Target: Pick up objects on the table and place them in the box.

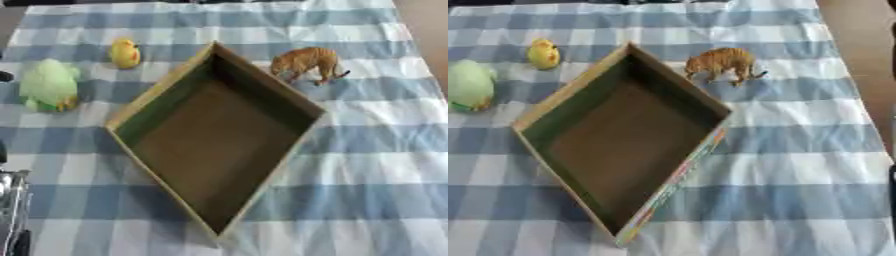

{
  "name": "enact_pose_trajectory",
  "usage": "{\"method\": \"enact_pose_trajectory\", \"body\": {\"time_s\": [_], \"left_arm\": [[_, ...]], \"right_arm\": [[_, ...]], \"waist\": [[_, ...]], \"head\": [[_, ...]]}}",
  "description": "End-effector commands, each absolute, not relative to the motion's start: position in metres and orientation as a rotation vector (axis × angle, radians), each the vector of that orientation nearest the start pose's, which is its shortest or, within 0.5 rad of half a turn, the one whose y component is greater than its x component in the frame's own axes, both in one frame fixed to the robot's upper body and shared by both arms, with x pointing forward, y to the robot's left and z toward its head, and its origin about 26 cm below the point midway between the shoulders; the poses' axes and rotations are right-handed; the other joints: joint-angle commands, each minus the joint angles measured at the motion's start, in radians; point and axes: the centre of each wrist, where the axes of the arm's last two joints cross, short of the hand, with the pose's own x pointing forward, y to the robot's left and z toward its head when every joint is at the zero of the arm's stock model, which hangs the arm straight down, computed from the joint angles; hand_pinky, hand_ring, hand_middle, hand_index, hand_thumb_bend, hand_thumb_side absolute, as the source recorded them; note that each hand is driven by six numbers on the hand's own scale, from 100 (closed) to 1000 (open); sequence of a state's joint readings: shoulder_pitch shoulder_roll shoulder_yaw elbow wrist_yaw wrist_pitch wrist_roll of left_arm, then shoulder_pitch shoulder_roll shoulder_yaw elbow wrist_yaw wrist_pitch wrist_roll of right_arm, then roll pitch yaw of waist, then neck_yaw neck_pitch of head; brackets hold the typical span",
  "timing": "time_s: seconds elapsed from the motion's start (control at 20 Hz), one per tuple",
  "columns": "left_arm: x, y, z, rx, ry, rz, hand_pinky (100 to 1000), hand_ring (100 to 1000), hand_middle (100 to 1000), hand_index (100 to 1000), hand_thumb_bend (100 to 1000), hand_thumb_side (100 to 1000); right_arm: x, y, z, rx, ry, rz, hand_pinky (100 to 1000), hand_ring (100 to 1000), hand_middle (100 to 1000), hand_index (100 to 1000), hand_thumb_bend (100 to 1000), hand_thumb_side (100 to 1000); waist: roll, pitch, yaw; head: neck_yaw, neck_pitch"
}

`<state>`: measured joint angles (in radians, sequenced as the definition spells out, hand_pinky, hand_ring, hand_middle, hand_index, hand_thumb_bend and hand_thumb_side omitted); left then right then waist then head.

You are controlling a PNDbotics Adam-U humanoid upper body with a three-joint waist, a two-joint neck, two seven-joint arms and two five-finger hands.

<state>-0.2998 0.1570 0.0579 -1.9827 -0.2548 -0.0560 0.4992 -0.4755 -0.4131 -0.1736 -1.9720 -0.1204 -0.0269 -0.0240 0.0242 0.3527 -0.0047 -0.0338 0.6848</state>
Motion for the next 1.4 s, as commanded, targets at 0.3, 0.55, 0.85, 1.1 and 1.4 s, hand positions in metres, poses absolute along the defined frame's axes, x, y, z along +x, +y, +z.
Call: {"method": "enact_pose_trajectory", "body": {"time_s": [0.3, 0.55, 0.85, 1.1, 1.4], "left_arm": [[0.301, 0.248, 0.192, 0.598, -2.394, 0.257, 433, 555, 595, 724, 100, 783], [0.301, 0.247, 0.192, 0.595, -2.394, 0.247, 433, 555, 595, 724, 100, 782], [0.300, 0.247, 0.191, 0.590, -2.393, 0.237, 433, 555, 595, 724, 100, 780], [0.300, 0.246, 0.191, 0.582, -2.392, 0.228, 433, 555, 595, 724, 100, 780], [0.300, 0.245, 0.190, 0.572, -2.388, 0.212, 433, 555, 595, 724, 100, 779]], "right_arm": [[0.320, -0.312, 0.307, -0.447, -2.518, 0.514, 754, 907, 588, 821, 107, 723], [0.331, -0.317, 0.330, -0.589, -2.505, 0.707, 759, 899, 620, 820, 208, 807], [0.347, -0.323, 0.355, -0.736, -2.447, 0.950, 772, 897, 674, 828, 272, 855], [0.365, -0.327, 0.364, -0.818, -2.349, 1.140, 785, 905, 729, 842, 306, 826], [0.390, -0.318, 0.376, -0.881, -2.213, 1.417, 802, 917, 782, 852, 312, 753]], "waist": [[-0.015, -0.021, 0.007], [-0.023, -0.029, 0.015], [-0.026, -0.035, 0.024], [-0.028, -0.039, 0.031], [-0.033, -0.044, 0.041]], "head": [[-0.015, 0.005], [-0.019, 0.008], [-0.031, 0.015], [-0.044, 0.015], [-0.055, 0.011]]}}
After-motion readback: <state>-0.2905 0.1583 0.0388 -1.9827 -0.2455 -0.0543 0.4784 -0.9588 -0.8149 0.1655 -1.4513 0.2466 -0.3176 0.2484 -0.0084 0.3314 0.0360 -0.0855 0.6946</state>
